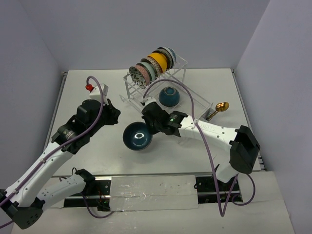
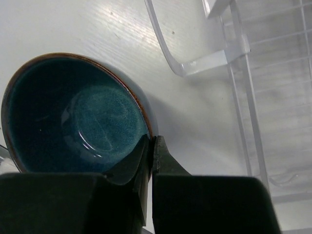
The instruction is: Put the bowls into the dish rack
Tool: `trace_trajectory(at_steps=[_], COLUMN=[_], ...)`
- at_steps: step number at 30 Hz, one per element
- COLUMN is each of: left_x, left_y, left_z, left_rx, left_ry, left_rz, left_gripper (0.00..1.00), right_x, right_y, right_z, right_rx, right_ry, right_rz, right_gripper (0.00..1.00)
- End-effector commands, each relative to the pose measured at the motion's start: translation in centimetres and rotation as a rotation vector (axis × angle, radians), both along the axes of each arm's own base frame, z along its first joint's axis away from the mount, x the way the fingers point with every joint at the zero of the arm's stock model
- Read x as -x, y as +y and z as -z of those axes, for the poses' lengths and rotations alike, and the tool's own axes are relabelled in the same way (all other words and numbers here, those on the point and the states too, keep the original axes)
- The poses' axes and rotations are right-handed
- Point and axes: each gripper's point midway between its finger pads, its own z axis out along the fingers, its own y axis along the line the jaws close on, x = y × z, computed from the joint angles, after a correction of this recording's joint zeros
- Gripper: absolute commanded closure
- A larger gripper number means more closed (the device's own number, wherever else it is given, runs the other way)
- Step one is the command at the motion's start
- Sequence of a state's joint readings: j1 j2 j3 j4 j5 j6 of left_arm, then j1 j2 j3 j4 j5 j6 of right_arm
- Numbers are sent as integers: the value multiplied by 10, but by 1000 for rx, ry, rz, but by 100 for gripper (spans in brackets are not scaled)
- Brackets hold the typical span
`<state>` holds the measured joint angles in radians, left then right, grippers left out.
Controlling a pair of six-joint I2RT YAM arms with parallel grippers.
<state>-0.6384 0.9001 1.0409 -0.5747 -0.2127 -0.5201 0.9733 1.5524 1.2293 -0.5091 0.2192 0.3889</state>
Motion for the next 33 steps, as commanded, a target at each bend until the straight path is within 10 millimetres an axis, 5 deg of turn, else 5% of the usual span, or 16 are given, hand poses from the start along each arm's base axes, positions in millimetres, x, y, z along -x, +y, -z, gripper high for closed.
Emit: trace_trajectory(at_steps=[1, 8, 11, 15, 21, 25, 27, 33], left_x=[-3, -5, -9, -17, -38, -49, -52, -53], left_y=[-2, 20, 29, 38, 59, 75, 79, 100], left_z=[3, 16, 17, 21, 32, 33, 37, 50], left_rx=[38, 53, 52, 61, 86, 100, 92, 82], left_ry=[-3, 20, 28, 38, 91, 113, 124, 119], left_rz=[-26, -173, -230, -272, -295, -308, -304, -335], left_gripper=[100, 95, 77, 40, 10, 1, 1, 1], right_x=[-11, -1, 0, -6, -22, -39, -44, -57], right_y=[12, -4, -18, -44, -104, -158, -172, -185], right_z=[-51, -51, -76, -111, -163, -185, -180, -192], right_rx=[-160, -190, -205, -194, -81, 103, 237, 348], right_ry=[-122, -144, -208, -331, -558, -721, -774, -965], right_rz=[13, 22, 35, 73, 216, 447, 460, 564], right_gripper=[100, 100, 100, 100, 100, 100, 100, 100])
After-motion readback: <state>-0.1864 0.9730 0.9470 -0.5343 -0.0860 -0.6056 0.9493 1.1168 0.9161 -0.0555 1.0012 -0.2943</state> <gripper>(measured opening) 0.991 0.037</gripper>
